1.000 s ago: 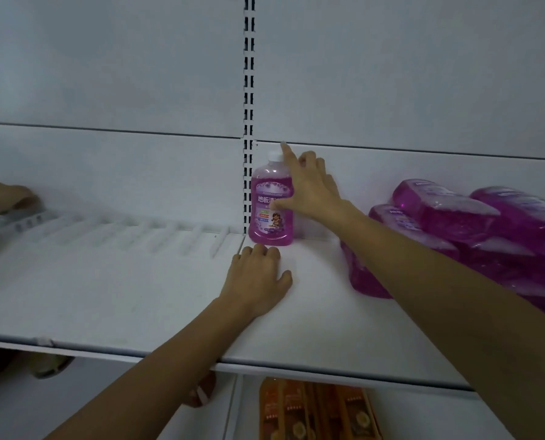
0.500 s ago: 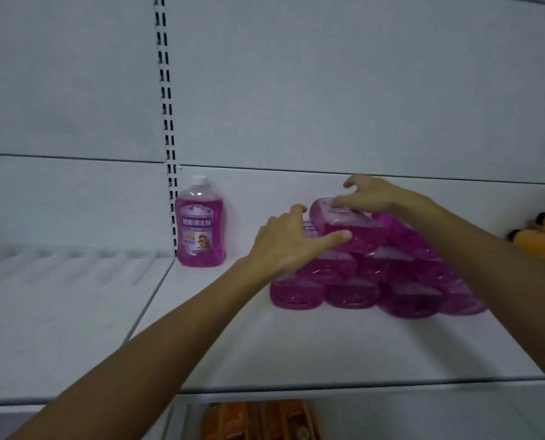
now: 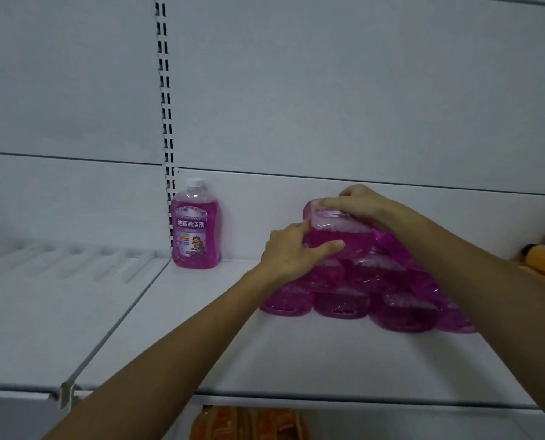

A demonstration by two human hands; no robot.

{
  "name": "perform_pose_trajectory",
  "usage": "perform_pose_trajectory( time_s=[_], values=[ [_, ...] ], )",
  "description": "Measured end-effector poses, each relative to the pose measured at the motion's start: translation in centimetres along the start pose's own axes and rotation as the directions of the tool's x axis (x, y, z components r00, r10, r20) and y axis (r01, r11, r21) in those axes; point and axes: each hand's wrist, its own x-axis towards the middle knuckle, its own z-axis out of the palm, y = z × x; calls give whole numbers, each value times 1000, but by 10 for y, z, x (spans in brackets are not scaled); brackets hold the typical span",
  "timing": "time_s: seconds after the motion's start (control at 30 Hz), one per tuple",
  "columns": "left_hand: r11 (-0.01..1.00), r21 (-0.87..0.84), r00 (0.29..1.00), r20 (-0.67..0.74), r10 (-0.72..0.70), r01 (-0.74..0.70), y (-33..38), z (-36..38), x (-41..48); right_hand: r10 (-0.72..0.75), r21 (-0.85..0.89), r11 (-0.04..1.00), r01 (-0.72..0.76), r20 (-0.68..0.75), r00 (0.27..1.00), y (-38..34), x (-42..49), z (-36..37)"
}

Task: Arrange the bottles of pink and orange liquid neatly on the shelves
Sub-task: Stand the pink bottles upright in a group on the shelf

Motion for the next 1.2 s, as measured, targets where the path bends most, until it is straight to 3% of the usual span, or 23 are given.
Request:
perform_pose_trajectory(
  time_s=[0.13, 0.3, 0.4, 0.5, 0.63, 0.73, 0.87, 1.0, 1.1, 1.2],
  values=[
    [971, -225, 997, -35, 70, -76, -3, -6, -4, -107, 291, 947, 140, -126, 986, -9, -8, -7],
    [893, -416, 985, -102, 143, -172, 1, -31, -13, -323, 257, 888, 381, -238, 916, -41, -21, -5],
    [890, -409, 967, -229, 116, -204, 0, -47, -25, -383, 282, 843, 459, -284, 879, -66, -28, 14],
    [898, -401, 954, -291, 64, -182, -15, -64, -43, -442, 309, 820, 481, -192, 876, -88, -33, 36],
    [913, -399, 964, -263, -29, -81, -50, -87, -66, -496, 402, 815, 418, 108, 862, -99, -42, 68],
    [951, -310, 979, -194, -63, -1, -80, -94, -80, -468, 334, 856, 395, 175, 866, -100, -45, 97],
    [983, -181, 989, -130, -70, 46, -111, -97, -95, -508, 230, 847, 480, 79, 858, -89, -52, 131],
    [987, 113, 971, -222, -84, 111, -125, -100, -104, -575, 173, 806, 566, 3, 818, -89, -56, 156],
    [797, 556, 970, -189, -155, 236, -126, -99, -118, -634, 113, 766, 633, -32, 773, -92, -50, 172],
    [667, 719, 974, -61, -217, 193, -124, -97, -131, -620, 100, 775, 624, -74, 781, -93, -44, 183]
  ],
)
